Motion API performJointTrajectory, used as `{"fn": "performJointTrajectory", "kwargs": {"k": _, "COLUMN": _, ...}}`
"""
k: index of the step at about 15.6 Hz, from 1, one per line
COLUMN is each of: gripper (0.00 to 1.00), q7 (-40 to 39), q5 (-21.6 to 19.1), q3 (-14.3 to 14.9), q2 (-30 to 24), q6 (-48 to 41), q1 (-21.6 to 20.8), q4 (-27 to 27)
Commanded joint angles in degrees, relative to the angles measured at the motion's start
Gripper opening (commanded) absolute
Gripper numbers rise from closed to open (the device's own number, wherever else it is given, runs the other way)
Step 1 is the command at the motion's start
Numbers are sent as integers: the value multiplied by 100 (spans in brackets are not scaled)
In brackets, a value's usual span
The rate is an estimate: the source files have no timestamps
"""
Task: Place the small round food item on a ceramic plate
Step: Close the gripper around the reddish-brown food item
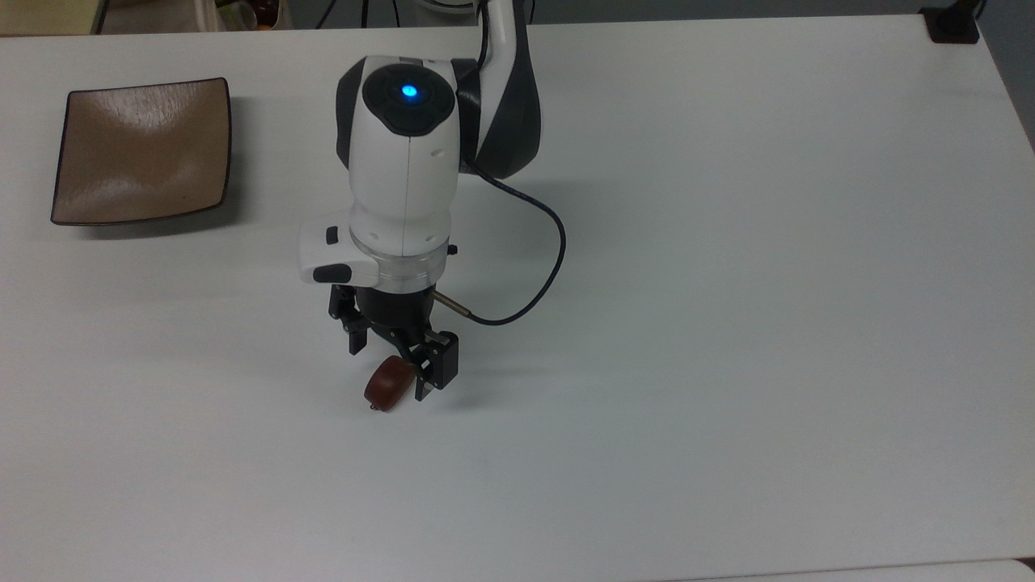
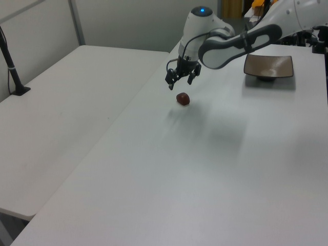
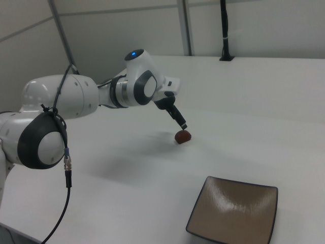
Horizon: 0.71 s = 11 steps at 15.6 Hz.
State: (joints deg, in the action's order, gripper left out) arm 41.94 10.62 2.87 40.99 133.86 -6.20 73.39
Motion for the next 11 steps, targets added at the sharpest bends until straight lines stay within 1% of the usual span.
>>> {"fn": "performJointTrajectory", "kwargs": {"k": 1, "gripper": 100, "q7": 298, "q5": 230, "q3": 3, "q2": 128, "q6": 333, "q1": -21, "q4": 52}}
{"fn": "performJointTrajectory", "kwargs": {"k": 4, "gripper": 100, "q7": 298, "q5": 291, "q3": 3, "q2": 190, "q6": 536, "q1": -12, "q4": 175}}
{"fn": "performJointTrajectory", "kwargs": {"k": 11, "gripper": 100, "q7": 306, "q5": 616, "q3": 3, "q2": 199, "q6": 545, "q1": -21, "q4": 351}}
